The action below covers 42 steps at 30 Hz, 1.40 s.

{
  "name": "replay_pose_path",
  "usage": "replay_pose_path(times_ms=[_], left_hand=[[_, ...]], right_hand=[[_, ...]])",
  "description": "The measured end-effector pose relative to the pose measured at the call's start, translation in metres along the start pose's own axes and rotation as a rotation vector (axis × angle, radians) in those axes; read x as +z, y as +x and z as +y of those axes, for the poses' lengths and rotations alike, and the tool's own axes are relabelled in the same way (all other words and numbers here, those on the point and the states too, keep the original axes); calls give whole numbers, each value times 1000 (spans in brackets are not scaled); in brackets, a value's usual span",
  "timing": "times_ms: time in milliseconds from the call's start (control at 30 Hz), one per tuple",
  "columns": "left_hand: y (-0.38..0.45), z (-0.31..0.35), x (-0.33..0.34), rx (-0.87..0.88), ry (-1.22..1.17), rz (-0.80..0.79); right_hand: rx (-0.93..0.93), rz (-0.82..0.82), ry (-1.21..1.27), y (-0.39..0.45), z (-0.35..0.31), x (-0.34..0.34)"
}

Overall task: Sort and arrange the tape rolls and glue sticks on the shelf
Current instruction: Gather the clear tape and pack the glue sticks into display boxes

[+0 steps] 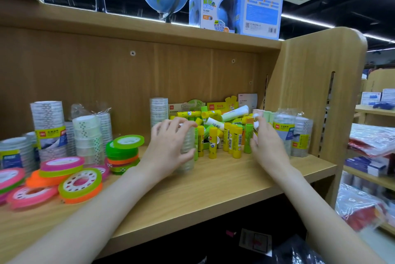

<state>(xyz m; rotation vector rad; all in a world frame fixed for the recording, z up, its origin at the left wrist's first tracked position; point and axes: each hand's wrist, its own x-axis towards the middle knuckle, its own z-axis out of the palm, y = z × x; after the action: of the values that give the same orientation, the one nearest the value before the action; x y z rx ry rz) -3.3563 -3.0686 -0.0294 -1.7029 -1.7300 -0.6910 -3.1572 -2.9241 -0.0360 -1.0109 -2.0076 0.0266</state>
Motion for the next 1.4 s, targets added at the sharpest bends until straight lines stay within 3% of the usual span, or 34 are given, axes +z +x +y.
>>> replay_pose_path(times_ms=[133, 333, 500, 733, 833, 933, 1000, 1067, 1167, 1300, 1400], left_hand=[[-5, -2, -13, 67, -49, -34], [-19, -29, -28, 142, 64, 7], [-25, -49, -37, 63, 290, 18], [-13, -35, -28, -20, 405, 94], [-10, -21, -21, 70, 280, 173], [-9, 7, -15, 146, 164, 103], [-5, 25, -7, 132, 56, 45], [0, 41, 2, 102, -66, -11], [6, 59, 16, 73, -156, -55], [5, 65, 28, 34, -272, -59], [8, 65, 29, -18, -412, -80]], right_hand=[[-221, 106, 53, -15, -26, -15], [-477, -110, 263, -30, -69, 2], [-408, -111, 271, -35, -63, 10], [-304, -113, 150, -35, -41, 10], [-261, 24, 105, -32, -28, 1], [-165, 348, 11, -31, -3, -13], [-12, 457, 14, -29, 16, -26], [160, 368, 130, -25, 29, -33], [353, 9, 189, -20, 44, -29], [378, -72, 164, -17, 48, -29], [289, -151, 238, -27, 31, -30]])
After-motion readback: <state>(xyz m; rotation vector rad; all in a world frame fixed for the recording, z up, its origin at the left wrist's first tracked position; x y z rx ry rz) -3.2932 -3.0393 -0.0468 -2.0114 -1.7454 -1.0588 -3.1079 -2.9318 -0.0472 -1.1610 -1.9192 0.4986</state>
